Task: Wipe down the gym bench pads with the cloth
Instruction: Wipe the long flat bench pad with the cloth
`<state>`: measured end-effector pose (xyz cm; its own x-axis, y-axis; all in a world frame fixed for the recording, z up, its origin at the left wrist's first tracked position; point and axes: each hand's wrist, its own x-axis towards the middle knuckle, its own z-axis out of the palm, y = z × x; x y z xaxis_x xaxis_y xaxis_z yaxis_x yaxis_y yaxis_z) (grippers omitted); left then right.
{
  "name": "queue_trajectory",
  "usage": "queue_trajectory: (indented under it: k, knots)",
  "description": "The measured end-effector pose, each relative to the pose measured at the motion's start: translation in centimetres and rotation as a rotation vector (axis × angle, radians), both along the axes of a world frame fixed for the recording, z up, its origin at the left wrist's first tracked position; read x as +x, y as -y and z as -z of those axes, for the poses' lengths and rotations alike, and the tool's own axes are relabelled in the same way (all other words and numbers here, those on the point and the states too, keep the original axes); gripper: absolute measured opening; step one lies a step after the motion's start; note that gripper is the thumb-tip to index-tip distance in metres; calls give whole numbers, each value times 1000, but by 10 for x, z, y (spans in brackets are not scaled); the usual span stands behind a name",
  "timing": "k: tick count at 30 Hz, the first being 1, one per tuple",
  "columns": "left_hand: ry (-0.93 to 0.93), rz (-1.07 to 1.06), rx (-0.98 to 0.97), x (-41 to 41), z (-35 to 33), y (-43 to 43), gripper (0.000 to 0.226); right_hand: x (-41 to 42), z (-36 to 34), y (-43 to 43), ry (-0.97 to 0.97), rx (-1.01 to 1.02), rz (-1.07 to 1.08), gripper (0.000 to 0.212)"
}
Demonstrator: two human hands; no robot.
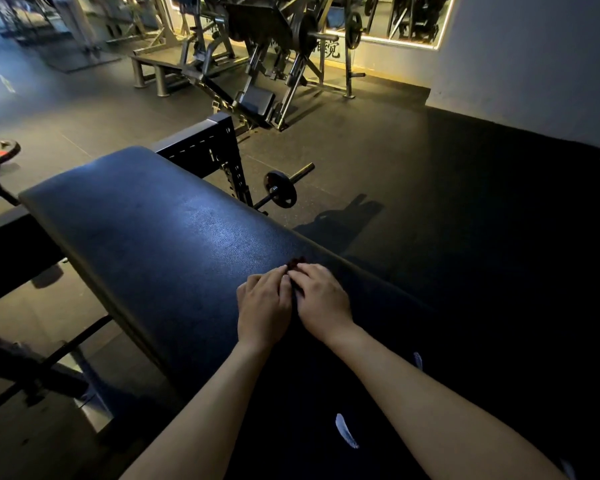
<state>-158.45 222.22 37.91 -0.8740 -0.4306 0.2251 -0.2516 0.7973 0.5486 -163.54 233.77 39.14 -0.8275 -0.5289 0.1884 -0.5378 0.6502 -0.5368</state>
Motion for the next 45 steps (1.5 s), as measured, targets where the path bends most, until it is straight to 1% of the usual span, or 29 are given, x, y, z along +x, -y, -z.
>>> queue_trajectory:
  k: [2, 4, 5, 7, 9, 10, 12, 14, 17, 18, 19, 21, 23, 24, 25, 27, 29, 31, 33, 35, 37, 38, 40, 42, 43, 45]
  knots:
    - [-88, -17, 87, 6, 0, 3, 47, 6, -1, -13, 2, -9, -99, 38]
    - [-90, 17, 82, 15, 2, 2, 54, 0, -4, -29, -19, 45, -162, 41]
    - [-79, 41, 54, 20, 4, -1, 56, -6, -3, -35, -49, 84, -155, 39]
    - [-58, 49, 9, 28, 8, -6, 59, -19, 0, -44, -85, 112, -39, 38]
    - [-35, 18, -20, 33, 10, -10, 62, -24, 0, -48, -12, 107, 113, 42]
    - [-16, 0, -35, 35, 9, -12, 63, -22, 1, -46, 18, 104, 137, 42]
    - [33, -18, -54, 37, 8, -14, 67, -10, -2, -36, 30, 79, 93, 40]
    - [59, -17, -63, 37, 8, -15, 71, 11, -4, -28, 14, 34, -3, 36]
    - [45, -17, -29, 37, 8, -13, 70, 32, 2, -28, -12, 14, -128, 48]
    - [35, -14, -25, 38, 8, -12, 69, 26, 2, -31, -31, 32, -155, 48]
    - [29, -8, -30, 39, 8, -11, 68, 18, 1, -34, -46, 68, -163, 44]
    - [27, 1, -32, 39, 7, -9, 68, -4, -2, -38, -46, 114, -95, 39]
    - [26, -4, -12, 39, 5, -10, 69, -14, -6, -36, -9, 91, 49, 41]
    - [20, -7, -8, 39, 5, -11, 69, -11, -6, -32, 3, 76, 82, 40]
    - [13, -12, -8, 38, 4, -11, 69, -2, -8, -26, 2, 74, 64, 39]
    - [-5, -24, 18, 38, 4, -11, 68, 23, -8, -18, -16, 27, -49, 37]
    - [-46, -30, 71, 39, 2, -10, 67, 40, -3, -21, -44, -7, -169, 44]
    - [-58, -29, 83, 40, 1, -10, 66, 28, 0, -27, -80, 38, -221, 48]
    - [-21, -24, 39, 41, 1, -9, 62, 4, 0, -33, -83, 94, -170, 42]
    - [20, -24, 15, 40, 3, -11, 56, -16, -2, -37, -75, 126, -28, 43]
    - [43, -32, 15, 40, 5, -11, 54, -23, -2, -33, -45, 113, 107, 43]
    - [51, -42, 16, 39, 5, -11, 50, -20, -2, -28, -25, 102, 123, 43]
    - [69, -71, 45, 33, 4, -9, 44, -5, 0, -19, -18, 66, 46, 41]
    - [106, -105, 85, 23, 0, -9, 43, 8, 1, -19, -17, 31, -103, 43]
    - [125, -106, 77, 18, -2, -9, 44, 6, 1, -23, -21, 40, -171, 47]
    - [159, -76, 14, 10, -2, -11, 45, -13, -1, -32, -17, 91, -219, 42]
